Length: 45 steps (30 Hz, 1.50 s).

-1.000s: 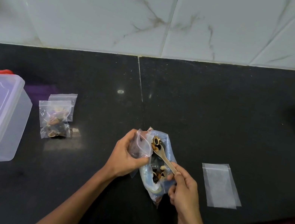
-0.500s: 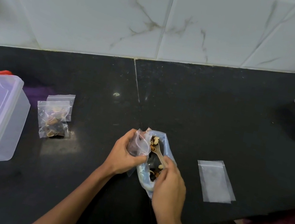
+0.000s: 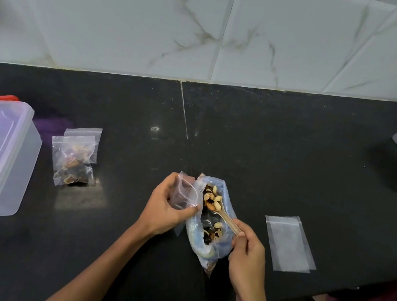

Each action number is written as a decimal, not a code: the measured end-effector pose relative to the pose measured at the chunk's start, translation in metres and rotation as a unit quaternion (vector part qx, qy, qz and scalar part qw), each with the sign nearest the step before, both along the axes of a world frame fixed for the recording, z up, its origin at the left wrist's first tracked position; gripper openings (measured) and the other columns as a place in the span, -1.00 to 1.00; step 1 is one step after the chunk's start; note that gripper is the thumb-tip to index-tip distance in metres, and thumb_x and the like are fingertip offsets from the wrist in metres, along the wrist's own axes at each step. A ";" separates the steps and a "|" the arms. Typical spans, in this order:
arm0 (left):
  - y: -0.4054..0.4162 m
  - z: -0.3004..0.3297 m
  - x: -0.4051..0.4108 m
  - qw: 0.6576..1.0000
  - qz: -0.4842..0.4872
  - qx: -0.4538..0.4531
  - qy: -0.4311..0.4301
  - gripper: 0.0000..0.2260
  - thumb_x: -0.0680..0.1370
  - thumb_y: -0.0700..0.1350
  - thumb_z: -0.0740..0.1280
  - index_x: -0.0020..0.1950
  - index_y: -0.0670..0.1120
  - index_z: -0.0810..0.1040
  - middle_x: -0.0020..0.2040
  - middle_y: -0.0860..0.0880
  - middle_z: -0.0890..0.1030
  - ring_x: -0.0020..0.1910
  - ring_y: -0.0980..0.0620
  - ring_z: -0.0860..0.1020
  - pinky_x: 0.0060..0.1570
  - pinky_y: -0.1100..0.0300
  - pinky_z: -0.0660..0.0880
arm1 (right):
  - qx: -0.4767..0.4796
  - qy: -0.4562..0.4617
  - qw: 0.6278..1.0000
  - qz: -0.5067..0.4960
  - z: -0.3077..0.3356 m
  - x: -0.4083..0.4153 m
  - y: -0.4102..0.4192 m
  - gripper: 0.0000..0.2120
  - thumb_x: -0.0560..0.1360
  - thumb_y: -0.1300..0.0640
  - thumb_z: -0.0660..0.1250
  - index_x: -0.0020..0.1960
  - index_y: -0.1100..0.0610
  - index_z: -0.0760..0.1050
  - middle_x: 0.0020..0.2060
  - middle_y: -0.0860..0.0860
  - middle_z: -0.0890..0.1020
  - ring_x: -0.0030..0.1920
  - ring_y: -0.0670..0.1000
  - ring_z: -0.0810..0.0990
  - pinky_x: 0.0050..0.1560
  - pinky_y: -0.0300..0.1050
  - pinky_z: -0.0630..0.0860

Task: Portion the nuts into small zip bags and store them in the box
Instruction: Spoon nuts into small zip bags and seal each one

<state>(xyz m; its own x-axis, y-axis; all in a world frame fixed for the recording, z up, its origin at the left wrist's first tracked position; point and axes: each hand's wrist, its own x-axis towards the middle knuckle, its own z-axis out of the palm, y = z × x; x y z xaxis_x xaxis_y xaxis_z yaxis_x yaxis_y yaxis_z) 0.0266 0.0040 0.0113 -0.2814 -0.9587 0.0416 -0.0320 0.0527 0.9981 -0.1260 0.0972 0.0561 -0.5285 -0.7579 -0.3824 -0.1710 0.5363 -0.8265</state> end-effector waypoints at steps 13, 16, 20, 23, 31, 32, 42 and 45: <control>0.015 0.013 0.007 0.999 0.015 -0.019 0.027 -0.51 0.26 0.00 0.53 0.11 -0.05 0.47 0.04 0.18 0.59 0.07 0.14 0.59 -0.05 0.30 0.55 | -0.022 -0.015 1.000 -0.009 -0.009 -0.012 0.014 -0.71 0.64 0.18 0.06 0.16 -0.06 0.51 -0.15 -0.13 0.50 -0.16 -0.15 0.41 -0.16 -0.23 0.38; 0.016 0.013 0.008 0.999 0.023 -0.029 0.021 -0.63 0.29 0.00 0.53 0.03 -0.02 0.53 -0.05 0.05 0.62 -0.03 0.05 0.62 -0.08 0.19 0.59 | -0.031 -0.017 0.999 -0.017 -0.010 -0.016 0.017 -0.71 0.63 0.18 0.06 0.12 -0.10 0.51 -0.21 -0.16 0.48 -0.18 -0.17 0.38 -0.19 -0.26 0.32; 0.016 0.013 0.008 0.999 0.025 -0.046 0.007 -0.67 0.30 -0.01 0.52 0.00 -0.03 0.56 -0.07 0.01 0.62 -0.05 0.04 0.61 -0.09 0.19 0.59 | -0.036 -0.026 0.999 -0.019 -0.002 -0.018 0.020 -0.70 0.63 0.20 0.06 0.11 -0.08 0.51 -0.20 -0.14 0.49 -0.21 -0.17 0.39 -0.22 -0.28 0.32; 0.016 0.014 0.008 0.998 0.020 -0.057 0.002 -0.65 0.30 -0.02 0.51 0.04 -0.02 0.56 -0.05 0.04 0.61 -0.03 0.03 0.61 -0.08 0.18 0.59 | -0.043 -0.040 0.998 -0.019 0.015 -0.016 0.023 -0.70 0.63 0.21 0.07 0.09 -0.09 0.51 -0.26 -0.08 0.49 -0.32 -0.16 0.38 -0.36 -0.31 0.31; 0.013 0.015 0.006 0.998 0.010 -0.060 0.003 -0.62 0.33 -0.09 0.52 0.10 -0.03 0.54 -0.01 0.02 0.61 0.02 -0.04 0.60 -0.04 0.12 0.59 | -0.136 -0.041 0.988 0.054 0.063 0.001 0.026 -0.69 0.62 0.16 0.09 0.05 -0.17 0.53 -0.39 -0.18 0.54 -0.46 -0.22 0.43 -0.49 -0.40 0.32; 0.012 0.015 0.006 0.998 0.009 -0.061 0.005 -0.62 0.33 -0.12 0.52 0.10 -0.02 0.53 -0.01 0.02 0.60 0.02 -0.03 0.60 -0.04 0.15 0.59 | -0.142 -0.022 0.987 0.070 0.064 0.005 0.026 -0.69 0.62 0.15 0.09 0.06 -0.19 0.52 -0.38 -0.21 0.55 -0.44 -0.23 0.44 -0.46 -0.39 0.34; 0.012 0.018 0.003 0.997 0.016 -0.070 0.035 -0.66 0.35 -0.33 0.49 0.07 -0.20 0.52 -0.04 -0.05 0.64 -0.02 -0.01 0.64 -0.01 0.22 0.54 | -0.235 0.305 0.909 0.161 0.055 0.034 0.019 -0.72 0.60 0.04 0.15 0.24 0.01 0.52 -0.18 -0.22 0.55 -0.10 -0.32 0.53 -0.17 -0.56 0.42; 0.013 0.017 0.002 0.997 0.018 -0.057 0.050 -0.66 0.35 -0.29 0.49 0.08 -0.20 0.50 -0.05 -0.06 0.64 -0.05 -0.03 0.65 -0.05 0.17 0.57 | -0.273 0.327 0.890 0.160 0.056 0.034 0.019 -0.69 0.53 0.02 0.19 0.17 0.07 0.58 -0.24 -0.17 0.60 -0.17 -0.28 0.52 -0.22 -0.58 0.43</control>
<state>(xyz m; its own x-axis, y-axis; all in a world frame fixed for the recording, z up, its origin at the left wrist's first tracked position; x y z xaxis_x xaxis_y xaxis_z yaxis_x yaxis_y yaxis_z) 0.0290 0.0168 0.0287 -0.2362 -0.9553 0.1777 0.0636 0.1673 0.9838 -0.0921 0.1158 0.1119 -0.2266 -0.8878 0.4005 -0.7837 -0.0779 -0.6162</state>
